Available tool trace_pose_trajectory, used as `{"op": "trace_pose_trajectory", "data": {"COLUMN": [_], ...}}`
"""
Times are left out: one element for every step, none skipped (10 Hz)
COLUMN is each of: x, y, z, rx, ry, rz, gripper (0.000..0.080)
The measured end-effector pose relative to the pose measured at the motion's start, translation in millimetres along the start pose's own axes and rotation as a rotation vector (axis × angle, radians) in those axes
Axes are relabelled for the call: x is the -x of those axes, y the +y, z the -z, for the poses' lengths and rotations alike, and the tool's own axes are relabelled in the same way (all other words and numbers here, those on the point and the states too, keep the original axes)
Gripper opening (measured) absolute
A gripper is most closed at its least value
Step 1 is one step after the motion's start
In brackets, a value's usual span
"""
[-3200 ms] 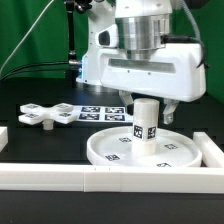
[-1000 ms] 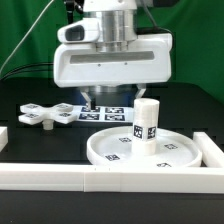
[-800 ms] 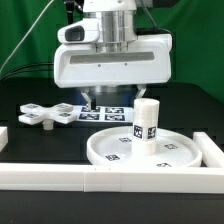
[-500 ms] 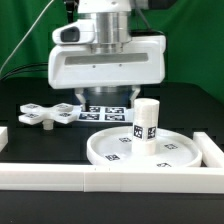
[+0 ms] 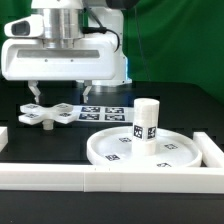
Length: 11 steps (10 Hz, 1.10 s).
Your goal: Assemble round table
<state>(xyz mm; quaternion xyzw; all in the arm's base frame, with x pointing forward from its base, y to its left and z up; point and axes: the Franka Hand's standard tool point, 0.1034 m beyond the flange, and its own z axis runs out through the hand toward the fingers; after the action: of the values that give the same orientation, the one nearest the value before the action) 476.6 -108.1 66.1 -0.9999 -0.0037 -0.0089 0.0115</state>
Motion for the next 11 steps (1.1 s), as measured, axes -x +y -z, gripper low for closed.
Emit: {"op": "trace_pose_trajectory", "data": {"x": [-0.2, 0.1, 1.3, 8.6, 19.4, 28.8, 33.1, 31.3, 31.1, 31.1, 27.9], "y": [-0.6, -0.2, 1.5, 9.7, 18.7, 25.4, 32.2, 30.2, 28.9, 29.1, 29.4], "z": [-0.2, -0.4, -0.6, -1.9, -4.3, -7.5, -8.3, -7.9, -8.3, -8.8, -9.6], "rx": [0.000, 0.000, 0.000, 0.007, 0.021, 0.027, 0.028, 0.028, 0.027, 0.030, 0.043], "ry": [0.000, -0.001, 0.000, -0.002, 0.005, 0.001, -0.002, 0.000, -0.001, 0.000, 0.017], "rz": [0.002, 0.001, -0.010, -0.054, -0.099, -0.079, -0.071, -0.075, -0.069, -0.047, 0.072], "gripper": [0.0648, 0.0648, 0.0648, 0.0648, 0.0648, 0.0648, 0.0648, 0.0648, 0.0648, 0.0648, 0.0648]}}
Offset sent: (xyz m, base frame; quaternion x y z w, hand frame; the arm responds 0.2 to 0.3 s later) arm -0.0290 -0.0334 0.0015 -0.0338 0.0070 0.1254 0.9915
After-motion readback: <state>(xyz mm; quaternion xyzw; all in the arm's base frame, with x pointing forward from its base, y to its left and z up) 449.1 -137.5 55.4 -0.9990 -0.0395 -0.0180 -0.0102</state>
